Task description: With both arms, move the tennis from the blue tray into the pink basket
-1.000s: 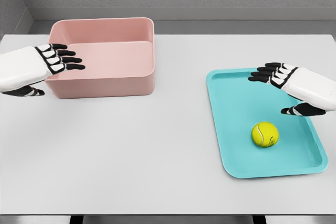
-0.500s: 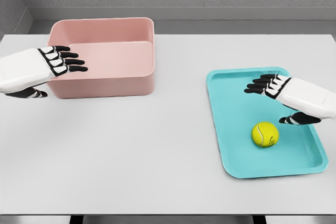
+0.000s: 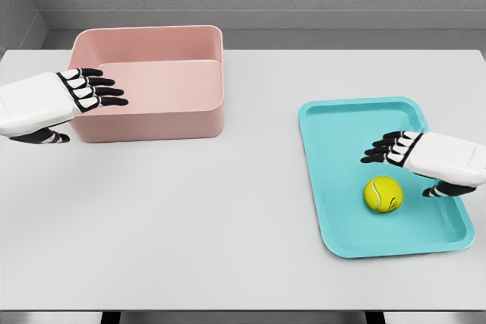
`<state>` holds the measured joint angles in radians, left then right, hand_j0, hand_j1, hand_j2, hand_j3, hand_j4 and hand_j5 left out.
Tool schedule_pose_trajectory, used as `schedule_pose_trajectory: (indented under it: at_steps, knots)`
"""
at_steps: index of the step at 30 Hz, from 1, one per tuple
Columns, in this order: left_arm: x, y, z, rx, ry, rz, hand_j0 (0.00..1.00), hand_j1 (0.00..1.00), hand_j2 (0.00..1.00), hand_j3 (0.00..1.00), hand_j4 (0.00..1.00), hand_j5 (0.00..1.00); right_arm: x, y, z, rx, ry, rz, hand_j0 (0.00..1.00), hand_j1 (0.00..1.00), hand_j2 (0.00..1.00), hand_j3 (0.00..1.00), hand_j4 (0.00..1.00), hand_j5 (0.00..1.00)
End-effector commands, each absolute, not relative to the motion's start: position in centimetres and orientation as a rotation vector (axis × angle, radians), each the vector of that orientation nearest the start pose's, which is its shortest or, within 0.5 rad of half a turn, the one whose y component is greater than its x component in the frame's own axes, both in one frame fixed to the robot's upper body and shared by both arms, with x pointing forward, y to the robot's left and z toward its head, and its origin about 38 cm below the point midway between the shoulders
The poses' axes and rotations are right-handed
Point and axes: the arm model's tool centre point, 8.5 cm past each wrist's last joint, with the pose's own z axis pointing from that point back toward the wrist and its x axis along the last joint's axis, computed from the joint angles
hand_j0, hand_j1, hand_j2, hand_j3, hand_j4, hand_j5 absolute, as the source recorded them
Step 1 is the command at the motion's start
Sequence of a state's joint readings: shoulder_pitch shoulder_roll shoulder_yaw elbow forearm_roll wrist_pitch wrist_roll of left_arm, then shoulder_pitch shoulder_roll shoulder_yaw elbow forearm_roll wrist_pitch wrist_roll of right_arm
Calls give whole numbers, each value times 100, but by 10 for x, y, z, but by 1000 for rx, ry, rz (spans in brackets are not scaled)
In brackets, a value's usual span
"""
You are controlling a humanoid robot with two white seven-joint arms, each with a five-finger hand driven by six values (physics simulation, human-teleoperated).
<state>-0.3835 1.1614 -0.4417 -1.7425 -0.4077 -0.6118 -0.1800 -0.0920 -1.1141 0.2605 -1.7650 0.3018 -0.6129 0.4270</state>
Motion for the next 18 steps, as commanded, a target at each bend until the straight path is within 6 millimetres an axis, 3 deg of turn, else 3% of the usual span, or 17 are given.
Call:
schedule_pose_trajectory:
  at_steps: [1,7,13,18]
  knots:
    - [362,350,274,-825,2112,2760,100,100,100,100,100,100,324,-361,206,-317,-1362,2075,100,100,100,100,100,100]
    - [361,350,273,-819,2111,2762,100,100,100,100,100,100,321,-348,189,-246,-1363,2073,100,100,100,100,100,100]
    - [360,350,267,-794,2091,2796,100,100,100,100,100,100,320,-346,185,-240,-1351,2089,100,100,100,100,100,100]
    - [352,357,263,-762,1954,2914,100,100,100,100,100,100,322,-340,182,-249,-1364,2098,100,100,100,100,100,100]
